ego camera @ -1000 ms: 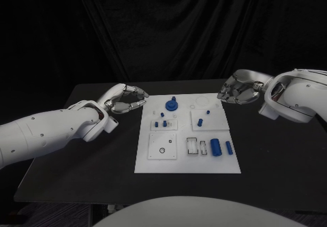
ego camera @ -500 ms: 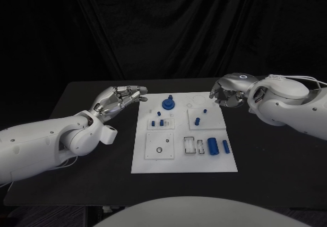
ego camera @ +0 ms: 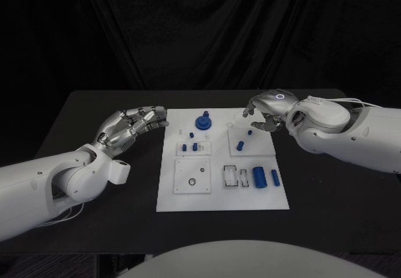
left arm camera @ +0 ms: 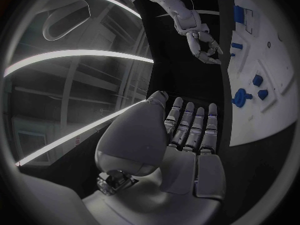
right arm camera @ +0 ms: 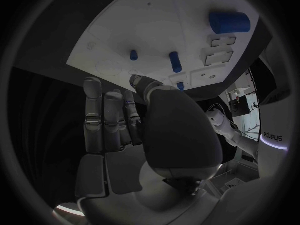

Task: Assemble the parts on the task board

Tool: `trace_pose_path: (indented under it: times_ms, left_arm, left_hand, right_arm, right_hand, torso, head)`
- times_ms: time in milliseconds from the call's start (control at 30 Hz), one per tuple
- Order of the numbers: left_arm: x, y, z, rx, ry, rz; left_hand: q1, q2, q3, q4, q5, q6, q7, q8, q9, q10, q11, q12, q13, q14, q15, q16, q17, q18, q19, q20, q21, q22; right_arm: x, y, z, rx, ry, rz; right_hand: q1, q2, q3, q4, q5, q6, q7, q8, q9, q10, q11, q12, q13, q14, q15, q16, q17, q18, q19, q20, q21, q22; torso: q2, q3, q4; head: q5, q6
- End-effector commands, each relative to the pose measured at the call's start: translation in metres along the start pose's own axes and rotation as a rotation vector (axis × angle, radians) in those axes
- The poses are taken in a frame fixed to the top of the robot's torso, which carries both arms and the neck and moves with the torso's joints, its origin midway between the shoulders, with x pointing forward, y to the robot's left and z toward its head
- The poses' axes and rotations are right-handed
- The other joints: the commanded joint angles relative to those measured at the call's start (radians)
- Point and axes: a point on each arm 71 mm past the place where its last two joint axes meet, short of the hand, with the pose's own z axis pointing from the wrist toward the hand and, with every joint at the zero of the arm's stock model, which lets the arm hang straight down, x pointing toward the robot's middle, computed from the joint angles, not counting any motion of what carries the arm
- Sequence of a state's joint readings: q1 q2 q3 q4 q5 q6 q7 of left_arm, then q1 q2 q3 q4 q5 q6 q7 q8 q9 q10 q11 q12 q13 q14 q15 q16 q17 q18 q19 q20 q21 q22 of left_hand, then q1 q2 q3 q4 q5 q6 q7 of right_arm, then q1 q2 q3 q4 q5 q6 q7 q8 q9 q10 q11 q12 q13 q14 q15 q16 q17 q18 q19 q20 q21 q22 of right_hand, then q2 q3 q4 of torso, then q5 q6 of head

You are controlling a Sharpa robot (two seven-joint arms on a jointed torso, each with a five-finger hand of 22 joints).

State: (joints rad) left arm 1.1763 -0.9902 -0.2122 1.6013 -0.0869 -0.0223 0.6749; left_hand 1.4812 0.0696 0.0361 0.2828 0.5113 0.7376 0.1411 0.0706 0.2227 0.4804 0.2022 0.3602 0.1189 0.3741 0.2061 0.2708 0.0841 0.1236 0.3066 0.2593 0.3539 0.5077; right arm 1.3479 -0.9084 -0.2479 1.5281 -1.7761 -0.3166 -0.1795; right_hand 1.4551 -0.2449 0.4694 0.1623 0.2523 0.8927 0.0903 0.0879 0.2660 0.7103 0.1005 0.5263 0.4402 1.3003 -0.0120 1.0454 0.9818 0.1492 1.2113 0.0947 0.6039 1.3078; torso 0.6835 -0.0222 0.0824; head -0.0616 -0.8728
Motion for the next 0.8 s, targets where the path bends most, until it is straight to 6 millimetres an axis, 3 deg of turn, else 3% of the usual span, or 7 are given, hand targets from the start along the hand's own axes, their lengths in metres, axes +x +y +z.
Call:
trace_pose_path:
  times_ms: [33,267,300,433,567,700,800]
  left_arm:
    - [0.003,-0.013,0.000,0.196,0.017,-0.040]
    - [0.005,-0.012,0.002,0.189,0.029,-0.050]
    - [0.005,-0.012,0.002,0.187,0.030,-0.051]
    - [0.004,-0.011,0.002,0.180,0.031,-0.052]
    - [0.002,-0.011,0.002,0.173,0.029,-0.050]
    - [0.001,-0.011,0.001,0.168,0.025,-0.048]
    - [0.000,-0.010,0.001,0.165,0.024,-0.047]
  left_hand:
    - [0.006,0.006,-0.004,-0.002,0.006,0.001,0.006,0.000,-0.001,-0.004,0.002,0.004,-0.002,0.002,0.005,0.004,-0.001,0.002,0.000,0.007,-0.007,-0.001]
    - [0.017,0.010,-0.005,-0.002,0.014,0.002,0.010,0.000,-0.007,-0.010,0.004,0.013,-0.013,0.019,0.015,0.025,-0.005,0.002,0.011,0.019,-0.008,-0.003]
    - [0.018,0.010,-0.005,-0.002,0.014,0.002,0.011,0.000,-0.007,-0.010,0.005,0.013,-0.013,0.021,0.016,0.027,-0.006,0.002,0.011,0.020,-0.009,-0.003]
    - [0.023,0.012,-0.006,-0.002,0.015,-0.001,0.012,-0.001,-0.011,-0.015,0.004,0.017,-0.019,0.028,0.022,0.037,-0.008,0.002,0.018,0.025,-0.009,-0.003]
    - [0.026,0.014,-0.006,-0.002,0.015,-0.004,0.012,-0.001,-0.014,-0.023,0.002,0.019,-0.025,0.031,0.029,0.045,-0.011,-0.001,0.024,0.029,-0.009,-0.004]
    - [0.029,0.018,-0.005,-0.002,0.016,-0.006,0.012,-0.002,-0.016,-0.029,0.001,0.021,-0.030,0.037,0.036,0.054,-0.012,-0.005,0.029,0.030,-0.009,-0.004]
    - [0.034,0.021,-0.003,-0.003,0.017,-0.008,0.013,-0.001,-0.018,-0.033,-0.001,0.024,-0.033,0.043,0.042,0.064,-0.013,-0.010,0.034,0.031,-0.008,-0.004]
  right_arm:
    - [0.004,0.000,0.000,0.014,-0.034,-0.001]
    - [0.018,0.001,0.000,0.012,-0.004,0.035]
    - [0.019,0.002,0.000,0.011,-0.005,0.038]
    - [0.019,0.002,-0.004,0.000,-0.037,0.054]
    - [0.016,0.002,-0.009,-0.019,-0.089,0.067]
    - [0.012,0.002,-0.014,-0.032,-0.140,0.101]
    - [0.011,-0.001,-0.016,-0.029,-0.154,0.130]
  right_hand:
    - [0.007,0.006,0.001,-0.013,0.016,0.001,0.004,-0.003,-0.002,-0.013,0.003,-0.014,-0.012,-0.003,0.007,-0.003,-0.005,0.015,0.007,0.003,-0.006,0.012]
    - [-0.003,0.009,-0.012,-0.010,-0.008,0.008,0.013,0.000,-0.003,-0.006,0.010,-0.025,-0.033,-0.039,0.021,-0.048,-0.053,0.022,-0.020,0.013,-0.076,-0.005]
    - [-0.004,0.009,-0.017,-0.011,-0.010,0.014,0.010,0.001,-0.004,0.006,0.018,-0.029,-0.047,-0.173,0.036,-0.205,-0.203,0.026,-0.084,0.026,-0.161,-0.027]
    - [-0.005,0.006,-0.028,-0.016,0.005,0.023,0.015,0.001,-0.009,0.017,0.033,-0.037,-0.071,-0.281,0.062,-0.281,-0.257,0.022,-0.170,0.048,-0.238,-0.053]
    - [-0.009,0.004,-0.040,-0.025,0.038,0.027,0.008,-0.001,-0.013,-0.001,0.032,-0.047,-0.086,-0.274,0.059,-0.236,-0.249,0.028,-0.168,0.053,-0.242,-0.043]
    - [-0.056,0.014,-0.038,0.005,0.049,0.055,0.006,0.006,-0.016,0.024,0.021,-0.037,-0.096,-0.153,0.043,-0.040,-0.121,0.029,-0.090,0.043,-0.180,0.007]
    - [-0.071,0.015,-0.025,0.016,0.045,0.075,0.010,0.008,-0.018,0.042,0.019,-0.034,-0.105,-0.081,0.047,0.100,-0.003,0.002,-0.007,0.044,0.011,0.064]
  torso:
    - [0.010,-0.0084,0.0112]
    - [0.013,-0.0052,0.0028]
    - [0.013,-0.0051,0.0030]
    - [0.012,-0.0050,0.0019]
    - [0.013,-0.0045,0.0011]
    - [0.013,-0.0058,0.0042]
    - [0.013,-0.0056,0.0016]
  head:
    - [-0.008,0.000]
    - [-0.001,0.000]
    - [-0.001,0.000]
    - [-0.001,0.000]
    - [0.000,0.000]
    - [0.001,0.000]
    - [0.001,0.000]
